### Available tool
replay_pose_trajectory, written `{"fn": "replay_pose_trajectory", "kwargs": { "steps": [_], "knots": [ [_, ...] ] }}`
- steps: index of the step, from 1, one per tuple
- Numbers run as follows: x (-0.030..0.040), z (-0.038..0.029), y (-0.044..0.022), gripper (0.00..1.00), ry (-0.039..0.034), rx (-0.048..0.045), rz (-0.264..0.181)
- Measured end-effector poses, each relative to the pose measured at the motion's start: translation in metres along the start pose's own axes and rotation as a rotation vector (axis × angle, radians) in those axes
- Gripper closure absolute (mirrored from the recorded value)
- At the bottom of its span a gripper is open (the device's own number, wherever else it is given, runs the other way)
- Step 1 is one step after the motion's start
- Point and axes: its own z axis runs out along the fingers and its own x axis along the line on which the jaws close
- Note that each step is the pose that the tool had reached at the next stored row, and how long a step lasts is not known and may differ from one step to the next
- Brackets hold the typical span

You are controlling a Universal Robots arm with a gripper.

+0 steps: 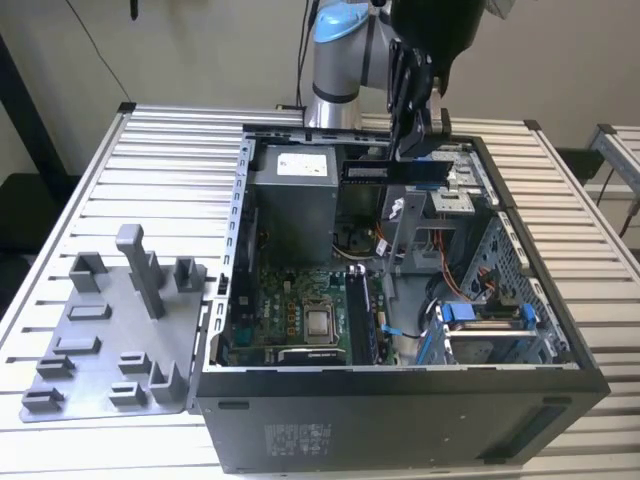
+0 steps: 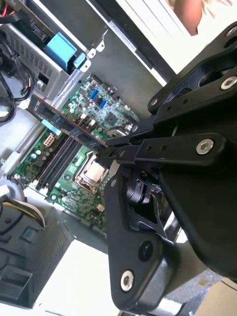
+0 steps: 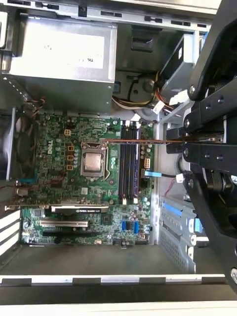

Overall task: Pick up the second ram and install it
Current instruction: 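Pick up the second ram and move it above second insertion slot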

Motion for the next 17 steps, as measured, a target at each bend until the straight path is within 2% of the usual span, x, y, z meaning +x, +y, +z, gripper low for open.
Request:
{"fn": "replay_pose_trajectory", "kwargs": {
  "steps": [8,17],
  "knots": [
    [-0.0194,0.0019,-0.0005,0.86,-0.0188,0.0005,0.0],
    [-0.0413,0.0043,-0.0011,0.86,-0.0441,0.0011,0.0]
  ]
}}
